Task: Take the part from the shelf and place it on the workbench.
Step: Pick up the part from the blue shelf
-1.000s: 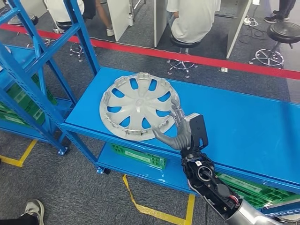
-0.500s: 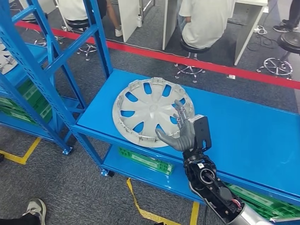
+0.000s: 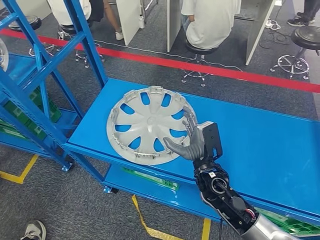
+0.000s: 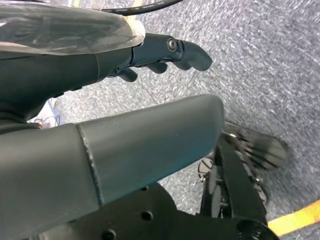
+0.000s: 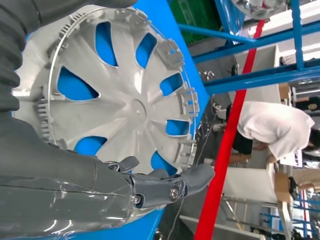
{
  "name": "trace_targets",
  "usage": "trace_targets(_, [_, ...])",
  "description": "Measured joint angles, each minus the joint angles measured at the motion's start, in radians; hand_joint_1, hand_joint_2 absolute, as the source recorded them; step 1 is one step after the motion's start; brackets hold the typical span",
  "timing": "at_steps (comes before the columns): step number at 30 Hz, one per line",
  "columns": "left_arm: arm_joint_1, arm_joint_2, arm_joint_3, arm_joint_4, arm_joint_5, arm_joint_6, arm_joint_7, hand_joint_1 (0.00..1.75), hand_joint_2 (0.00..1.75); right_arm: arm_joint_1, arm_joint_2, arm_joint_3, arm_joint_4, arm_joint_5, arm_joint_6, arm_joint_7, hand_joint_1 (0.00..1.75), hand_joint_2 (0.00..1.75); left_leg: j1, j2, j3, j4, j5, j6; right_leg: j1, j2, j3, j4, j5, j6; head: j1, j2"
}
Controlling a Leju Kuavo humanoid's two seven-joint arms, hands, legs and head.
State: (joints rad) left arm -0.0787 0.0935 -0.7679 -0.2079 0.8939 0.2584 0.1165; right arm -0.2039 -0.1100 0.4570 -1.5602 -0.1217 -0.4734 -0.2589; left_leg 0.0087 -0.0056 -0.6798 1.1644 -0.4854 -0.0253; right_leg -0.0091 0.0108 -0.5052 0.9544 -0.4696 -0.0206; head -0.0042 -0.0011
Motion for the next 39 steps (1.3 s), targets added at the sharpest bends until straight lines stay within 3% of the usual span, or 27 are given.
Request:
trace_targets(2, [0.0,0.002,0.0,0.0,0.0,0.002,0.0,0.0,0.0,-0.001,0.0,0.0,0.0,0.0,0.001,0.0,0.0,1.75,-0.004,0.0,0.062,-0.15,0.071,0.01,0.002,0.002,0.01,-0.001,-0.01,0.006,-0.006,0.0])
trace_targets(4, [-0.003,0.003,0.0,0.0,0.0,0.004,-0.006,0.0,0.0,-0.001,0.0,0.0,0.0,0.0,0.002,0.0,0.0,1.75,-0.009,0.0,0.091,-0.216,0.086,0.017,0.003,0.002,0.014,-0.002,-0.017,0.015,-0.008,0.0])
trace_targets(7, [-0.003,0.002,0.0,0.0,-0.001,0.007,-0.018,0.0,0.0,0.0,0.0,-0.001,0.0,0.002,0.003,0.0,0.0,1.75,-0.011,-0.001,0.098,-0.223,0.082,0.024,0.003,0.001,0.021,-0.009,-0.021,0.026,-0.006,0.0])
trace_targets(11, [-0.003,0.002,0.0,0.0,-0.001,0.009,-0.02,0.0,0.0,-0.001,0.0,-0.002,0.001,0.004,0.007,0.0,0.0,1.75,-0.011,-0.001,0.112,-0.228,0.077,0.021,0.007,-0.002,0.033,-0.017,-0.028,-0.004,0.01,0.0])
trace_targets(15, [-0.004,0.001,0.0,0.0,-0.003,0.01,-0.021,0.0,0.0,0.0,0.0,-0.002,0.001,0.006,0.01,0.003,0.0,1.75,-0.014,-0.001,0.113,-0.227,0.072,0.027,0.004,-0.002,0.036,-0.023,-0.028,0.001,0.018,0.0])
trace_targets(18, [-0.004,0.001,0.0,0.0,-0.003,0.01,-0.022,0.0,0.0,-0.001,0.0,-0.002,0.002,0.038,0.012,0.034,0.0,1.75,-0.015,-0.001,0.113,-0.226,0.071,0.029,0.002,-0.002,0.038,-0.026,-0.028,0.015,0.022,0.0])
trace_targets(20, [-0.004,0.0,0.0,0.0,-0.001,0.01,-0.023,0.0,0.0,-0.002,-0.001,-0.001,0.002,0.104,0.016,0.095,0.0,1.75,-0.016,-0.001,0.113,-0.226,0.071,0.029,0.001,-0.002,0.038,-0.027,-0.028,0.022,0.022,0.0])
trace_targets(23, [-0.004,0.001,-0.001,0.0,0.002,0.01,-0.024,0.0,0.0,-0.01,-0.009,0.002,0.002,0.213,0.029,0.187,0.0,1.75,-0.016,-0.001,0.114,-0.226,0.071,0.03,0.001,-0.002,0.038,-0.027,-0.027,0.024,0.02,0.0])
trace_targets(29, [-0.004,0.0,-0.002,0.0,0.003,0.01,-0.024,0.0,0.0,-0.023,-0.021,0.007,0.0,0.275,0.054,0.25,0.0,1.75,-0.011,-0.001,0.117,-0.226,0.071,0.029,0.002,-0.003,0.04,-0.027,-0.027,0.024,0.015,0.0])
trace_targets(35, [-0.004,0.001,-0.009,0.0,0.004,0.004,-0.024,0.0,0.0,-0.06,-0.066,0.033,-0.022,0.59,0.291,0.558,0.0,1.75,-0.01,0.0,0.119,-0.227,0.072,0.028,0.004,-0.003,0.041,-0.026,-0.027,0.024,0.012,0.0])
trace_targets(39, [-0.004,0.002,-0.019,0.0,0.004,-0.003,-0.024,0.0,0.0,-0.078,-0.09,0.054,-0.041,0.646,0.41,0.643,0.0,1.75,-0.01,-0.001,0.119,-0.227,0.072,0.028,0.007,-0.004,0.042,-0.026,-0.027,0.024,0.012,0.0])
